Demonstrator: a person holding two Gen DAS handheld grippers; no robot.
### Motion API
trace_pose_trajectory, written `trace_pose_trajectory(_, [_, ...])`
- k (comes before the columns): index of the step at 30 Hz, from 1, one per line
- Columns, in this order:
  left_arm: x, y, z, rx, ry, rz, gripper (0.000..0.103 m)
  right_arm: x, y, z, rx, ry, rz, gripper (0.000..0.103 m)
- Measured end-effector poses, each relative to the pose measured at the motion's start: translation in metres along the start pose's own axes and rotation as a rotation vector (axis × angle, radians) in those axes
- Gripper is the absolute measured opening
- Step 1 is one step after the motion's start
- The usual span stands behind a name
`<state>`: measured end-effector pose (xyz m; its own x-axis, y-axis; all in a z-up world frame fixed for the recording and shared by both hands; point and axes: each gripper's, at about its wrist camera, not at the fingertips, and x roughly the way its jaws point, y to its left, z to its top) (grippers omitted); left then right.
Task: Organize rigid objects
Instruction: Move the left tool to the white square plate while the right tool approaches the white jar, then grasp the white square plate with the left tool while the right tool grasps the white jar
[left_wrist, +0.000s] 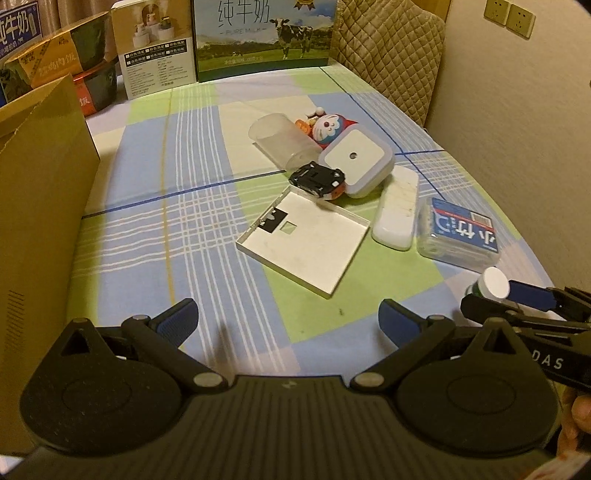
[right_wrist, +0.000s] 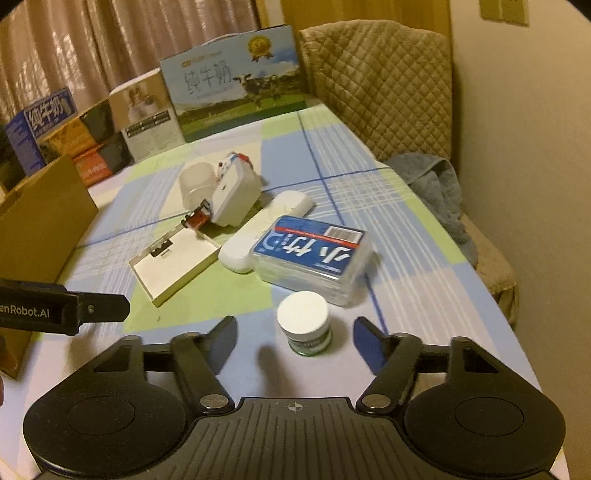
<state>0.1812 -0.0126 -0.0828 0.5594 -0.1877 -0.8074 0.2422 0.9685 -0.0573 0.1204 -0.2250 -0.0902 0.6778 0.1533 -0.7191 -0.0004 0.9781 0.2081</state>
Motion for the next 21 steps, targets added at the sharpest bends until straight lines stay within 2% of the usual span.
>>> trace_pose_trajectory(3, [0.006,0.005,0.002,0.008,-0.011,-0.002,0.102,0.007,0.003,0.000,-0.011,-0.005,-0.007,0.054])
trace_pose_trajectory(4, [0.009,0.006,0.003,0.016,-0.016,-0.004,0.102,0.009,0.004,0.000,-0.020,-0.006,-0.015,0.046])
trace_pose_trajectory(5, [0.011,0.007,0.004,0.023,-0.022,-0.007,0.102,0.010,0.005,0.001,-0.029,-0.007,-0.026,0.030])
trace_pose_trajectory(6, [0.014,0.007,0.004,0.031,-0.029,-0.012,0.102,0.010,0.005,0.001,-0.031,-0.012,-0.032,0.028])
trace_pose_trajectory(9, [0.024,0.006,0.008,0.074,-0.046,-0.039,0.102,0.009,0.008,0.002,-0.034,-0.023,-0.042,0.027])
trace_pose_trajectory(13, [0.037,0.000,0.014,0.185,-0.069,-0.072,0.102,0.005,0.013,0.006,-0.048,-0.052,-0.064,0.027])
trace_pose_trajectory(21, [0.066,-0.002,0.022,0.328,-0.049,-0.127,0.102,0.007,0.014,0.010,-0.022,-0.045,-0.046,0.027])
